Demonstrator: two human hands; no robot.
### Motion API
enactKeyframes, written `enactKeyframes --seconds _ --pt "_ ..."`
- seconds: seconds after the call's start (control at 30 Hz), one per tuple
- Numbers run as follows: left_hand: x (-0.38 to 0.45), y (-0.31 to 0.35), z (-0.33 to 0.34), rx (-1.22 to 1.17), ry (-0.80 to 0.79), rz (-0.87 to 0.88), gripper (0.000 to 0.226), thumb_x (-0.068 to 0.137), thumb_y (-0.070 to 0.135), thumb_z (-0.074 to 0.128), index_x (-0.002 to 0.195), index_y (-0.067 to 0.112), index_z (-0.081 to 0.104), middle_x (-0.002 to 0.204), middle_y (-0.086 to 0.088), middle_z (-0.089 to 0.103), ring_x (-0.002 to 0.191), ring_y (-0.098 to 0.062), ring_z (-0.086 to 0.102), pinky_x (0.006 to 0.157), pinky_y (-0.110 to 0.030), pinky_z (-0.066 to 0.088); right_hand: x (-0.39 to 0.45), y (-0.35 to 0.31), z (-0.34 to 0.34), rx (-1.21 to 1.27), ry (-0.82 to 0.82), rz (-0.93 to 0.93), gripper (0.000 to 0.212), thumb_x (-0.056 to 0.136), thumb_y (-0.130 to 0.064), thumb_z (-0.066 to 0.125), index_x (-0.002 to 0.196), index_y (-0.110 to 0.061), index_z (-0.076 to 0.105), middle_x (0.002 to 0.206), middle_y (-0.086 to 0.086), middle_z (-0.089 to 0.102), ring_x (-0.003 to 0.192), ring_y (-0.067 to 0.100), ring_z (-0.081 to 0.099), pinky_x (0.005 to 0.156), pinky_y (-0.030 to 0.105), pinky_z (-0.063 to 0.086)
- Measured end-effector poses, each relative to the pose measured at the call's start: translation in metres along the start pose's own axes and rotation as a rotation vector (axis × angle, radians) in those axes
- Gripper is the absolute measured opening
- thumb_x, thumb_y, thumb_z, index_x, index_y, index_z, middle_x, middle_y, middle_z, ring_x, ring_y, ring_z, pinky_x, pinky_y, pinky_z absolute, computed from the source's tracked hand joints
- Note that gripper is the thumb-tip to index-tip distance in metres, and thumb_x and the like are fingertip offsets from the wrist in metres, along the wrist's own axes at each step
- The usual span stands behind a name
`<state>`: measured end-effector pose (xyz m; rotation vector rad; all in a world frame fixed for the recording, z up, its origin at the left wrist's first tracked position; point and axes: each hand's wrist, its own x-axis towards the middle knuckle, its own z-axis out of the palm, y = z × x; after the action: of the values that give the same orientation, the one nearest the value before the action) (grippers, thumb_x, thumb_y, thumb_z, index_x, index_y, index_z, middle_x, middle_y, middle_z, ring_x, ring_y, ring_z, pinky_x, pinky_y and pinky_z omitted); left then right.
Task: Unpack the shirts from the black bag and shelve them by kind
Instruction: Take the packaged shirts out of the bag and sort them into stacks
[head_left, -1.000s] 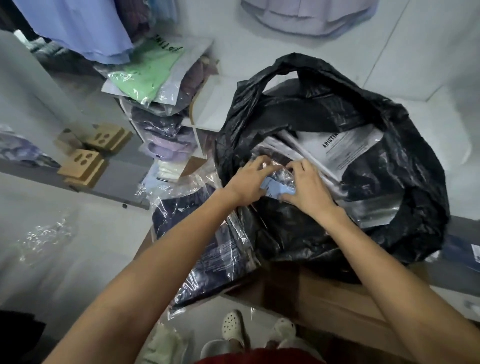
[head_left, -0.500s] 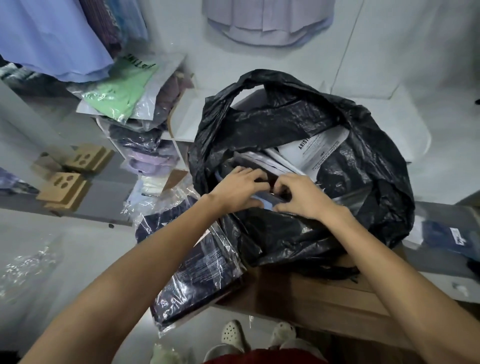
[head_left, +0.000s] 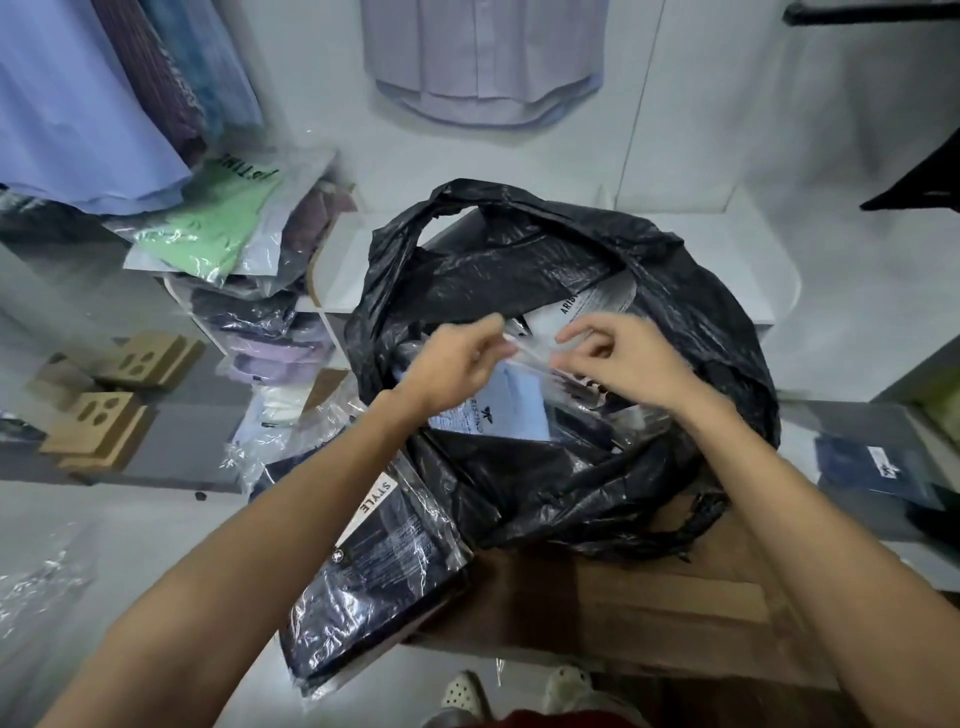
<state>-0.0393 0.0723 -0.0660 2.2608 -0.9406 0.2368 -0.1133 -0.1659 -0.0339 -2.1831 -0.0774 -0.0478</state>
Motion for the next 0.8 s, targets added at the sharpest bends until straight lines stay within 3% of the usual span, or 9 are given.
enactKeyframes --seconds 0.1,0.2,0.3,0.4,0.5,0.57,0.63,0.73,0.8 --pt "0.013 0.011 -0.023 -0.229 0.196 -0.196 0.033 0.099 0.022 0.068 0.077 0.008 0.047 0.070 0.002 0.068 0.063 -0.007 0.056 0.058 -0.028 0.041 -0.005 -0.006 -0.024 0.254 -0.059 0.041 0.030 0.080 -0.027 0.087 0.106 -0.023 0.075 0.090 0.002 0.080 0.091 0.013 0.075 0.094 0.026 0.054" --pt "0.025 0.032 -0.042 -0.397 0.326 -0.261 0.032 0.100 0.018 0.066 0.075 0.015 0.046 0.072 0.013 0.073 0.072 -0.008 0.069 0.061 -0.018 0.044 -0.017 -0.007 -0.022 0.360 -0.149 0.085 0.045 0.073 -0.022 0.088 0.115 -0.023 0.071 0.109 -0.005 0.078 0.109 0.010 0.072 0.094 0.019 0.053" --pt "0.038 0.055 -0.055 -0.536 0.397 -0.284 0.026 0.101 0.015 0.064 0.082 0.009 0.048 0.080 -0.002 0.077 0.066 -0.003 0.067 0.060 -0.017 0.047 -0.021 -0.007 -0.010 0.270 -0.108 0.059 0.038 0.079 -0.017 0.087 0.113 -0.026 0.073 0.104 -0.017 0.078 0.098 0.001 0.072 0.080 0.013 0.052" --pt "0.048 0.068 -0.069 -0.629 0.437 -0.309 0.027 0.101 0.018 0.064 0.081 0.012 0.046 0.069 0.006 0.075 0.065 -0.008 0.066 0.056 -0.020 0.049 -0.007 -0.021 -0.027 0.246 0.027 0.033 0.032 0.077 -0.015 0.089 0.107 -0.021 0.077 0.099 -0.007 0.080 0.090 0.009 0.073 0.081 0.026 0.059" --pt "0.056 0.072 -0.093 -0.772 0.479 -0.345 0.027 0.103 0.021 0.061 0.083 0.014 0.045 0.072 0.005 0.076 0.064 -0.009 0.069 0.055 -0.026 0.054 0.013 -0.051 -0.060 0.313 0.157 -0.018 0.045 0.068 -0.010 0.094 0.107 -0.014 0.074 0.092 -0.003 0.079 0.082 0.009 0.074 0.074 0.025 0.060" --pt "0.062 0.073 -0.113 -0.852 0.474 -0.336 0.021 0.106 0.023 0.055 0.091 0.015 0.043 0.073 0.001 0.075 0.055 -0.008 0.064 0.051 -0.021 0.047 0.025 -0.074 -0.081 0.423 0.279 -0.055 0.054 0.066 -0.006 0.094 0.112 -0.010 0.068 0.091 0.000 0.078 0.076 0.009 0.073 0.067 0.025 0.060" --pt "0.070 0.076 -0.131 -0.843 0.447 -0.298 0.012 0.110 0.024 0.043 0.101 0.017 0.044 0.080 -0.004 0.076 0.056 -0.012 0.064 0.053 -0.019 0.048 0.034 -0.093 -0.097 0.512 0.313 -0.093 0.053 0.067 -0.008 0.093 0.110 -0.010 0.063 0.092 0.004 0.079 0.079 0.015 0.075 0.071 0.030 0.063" --pt "0.086 0.079 -0.160 -0.585 0.278 -0.139 0.022 0.113 0.020 0.030 0.120 0.021 0.050 0.094 -0.008 0.078 0.065 -0.016 0.070 0.060 -0.017 0.048 0.039 -0.107 -0.109 0.615 0.269 -0.154 0.047 0.066 -0.012 0.089 0.104 -0.010 0.060 0.084 0.001 0.079 0.076 0.014 0.075 0.071 0.027 0.061" --pt "0.095 0.082 -0.180 -0.394 0.075 -0.042 0.030 0.112 0.015 0.032 0.128 0.026 0.056 0.099 -0.005 0.078 0.072 -0.022 0.073 0.072 -0.028 0.054 0.040 -0.108 -0.111 0.592 0.267 -0.194 0.041 0.062 -0.015 0.090 0.092 -0.012 0.062 0.076 -0.003 0.076 0.068 0.011 0.071 0.066 0.023 0.059"
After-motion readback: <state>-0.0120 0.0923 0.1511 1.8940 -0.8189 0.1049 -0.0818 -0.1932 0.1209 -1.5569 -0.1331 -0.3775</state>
